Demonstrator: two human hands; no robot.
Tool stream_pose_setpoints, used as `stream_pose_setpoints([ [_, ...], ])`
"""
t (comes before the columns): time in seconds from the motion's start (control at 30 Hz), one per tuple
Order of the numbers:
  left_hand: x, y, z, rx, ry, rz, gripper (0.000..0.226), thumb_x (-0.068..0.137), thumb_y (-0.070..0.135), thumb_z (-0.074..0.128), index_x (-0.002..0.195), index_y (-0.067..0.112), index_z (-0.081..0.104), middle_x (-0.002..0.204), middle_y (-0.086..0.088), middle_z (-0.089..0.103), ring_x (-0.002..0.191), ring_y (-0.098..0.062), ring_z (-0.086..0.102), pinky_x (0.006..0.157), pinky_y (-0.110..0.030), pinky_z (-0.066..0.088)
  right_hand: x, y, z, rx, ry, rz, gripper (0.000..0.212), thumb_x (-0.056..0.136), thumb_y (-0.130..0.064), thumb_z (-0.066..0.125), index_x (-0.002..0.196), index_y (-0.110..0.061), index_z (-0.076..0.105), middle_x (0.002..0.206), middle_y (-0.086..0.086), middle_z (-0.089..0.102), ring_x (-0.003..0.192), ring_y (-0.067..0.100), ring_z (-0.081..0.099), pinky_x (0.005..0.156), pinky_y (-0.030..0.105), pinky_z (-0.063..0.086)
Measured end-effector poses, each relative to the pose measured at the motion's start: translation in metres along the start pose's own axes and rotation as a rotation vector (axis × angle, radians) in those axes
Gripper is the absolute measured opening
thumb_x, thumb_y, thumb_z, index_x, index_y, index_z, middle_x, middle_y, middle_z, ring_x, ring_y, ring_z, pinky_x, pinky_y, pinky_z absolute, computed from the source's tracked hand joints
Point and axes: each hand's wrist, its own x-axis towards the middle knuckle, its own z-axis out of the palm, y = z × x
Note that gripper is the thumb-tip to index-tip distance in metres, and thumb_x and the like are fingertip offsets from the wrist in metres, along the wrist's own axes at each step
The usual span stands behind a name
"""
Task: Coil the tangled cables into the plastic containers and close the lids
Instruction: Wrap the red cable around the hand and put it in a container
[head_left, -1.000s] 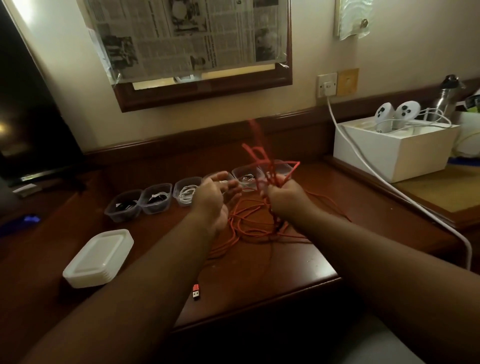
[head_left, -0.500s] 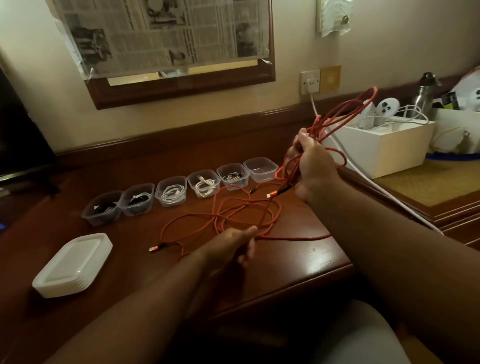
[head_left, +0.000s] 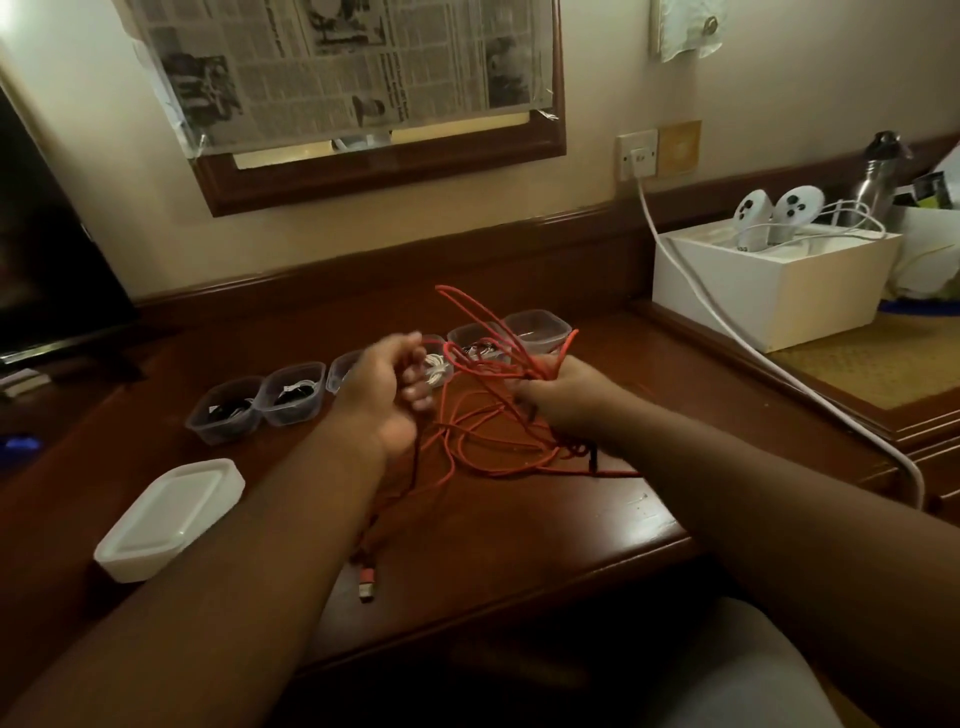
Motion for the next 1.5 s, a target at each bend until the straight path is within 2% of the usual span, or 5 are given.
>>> stream_pose_setpoints([
  [0.27,-0.021,0.023,0.041,-0.325,-0.073,0.060,0.030,0.103,0.025,0.044,0.078,0.012,0.057,0.062,0.001,0.045,0.049,-0.009,0.043,0.047,-0.021,0.040,-0.012,-0.005,0.040,0.279,-0.186,-0.198,0.025,0.087,-0.019,0.073,0.111,-0.018,0.064,0.101,0.006,0.074,0.098,0.021,0.070,0.094,0.038,0.053],
  [0.4,-0.028,0.022,0.037,-0.317,-0.010,0.144,0.023,0.102,0.025,0.050,0.087,0.011,0.059,0.065,-0.001,0.055,0.056,-0.010,0.053,0.057,-0.024,0.048,-0.015,-0.010,0.038,0.283,-0.200,-0.129,0.020,0.091,-0.024,0.067,0.103,-0.009,0.064,0.081,0.006,0.066,0.070,0.017,0.063,0.072,0.033,0.052],
  [0.67,-0.030,-0.051,-0.018,0.455,-0.155,0.177,0.033,0.104,0.029,0.036,0.104,0.008,0.062,0.082,-0.008,0.065,0.075,-0.020,0.060,0.070,-0.034,0.044,-0.023,-0.031,0.033,0.697,0.062,-0.112,0.016,0.099,-0.027,0.055,0.092,-0.013,0.054,0.063,0.001,0.051,0.038,0.005,0.049,0.038,0.018,0.040],
  [0.83,-0.032,-0.084,-0.057,0.796,-0.343,-0.058,0.046,0.104,0.044,0.037,0.104,0.007,0.064,0.092,-0.012,0.071,0.080,-0.022,0.066,0.073,-0.033,0.047,-0.020,-0.024,0.033,0.611,0.173,-0.135,0.014,0.098,-0.031,0.057,0.094,-0.017,0.057,0.069,-0.002,0.051,0.055,0.008,0.045,0.057,0.023,0.040],
  [1.5,-0.062,-0.073,-0.084,0.361,-0.364,-0.074,0.021,0.098,0.026,0.047,0.086,0.013,0.058,0.057,-0.001,0.038,0.050,-0.015,0.043,0.055,-0.028,0.042,-0.048,-0.006,0.036,0.366,-0.419,-0.184,0.013,0.090,-0.012,0.059,0.095,-0.005,0.069,0.091,0.010,0.069,0.083,0.019,0.064,0.073,0.027,0.051],
])
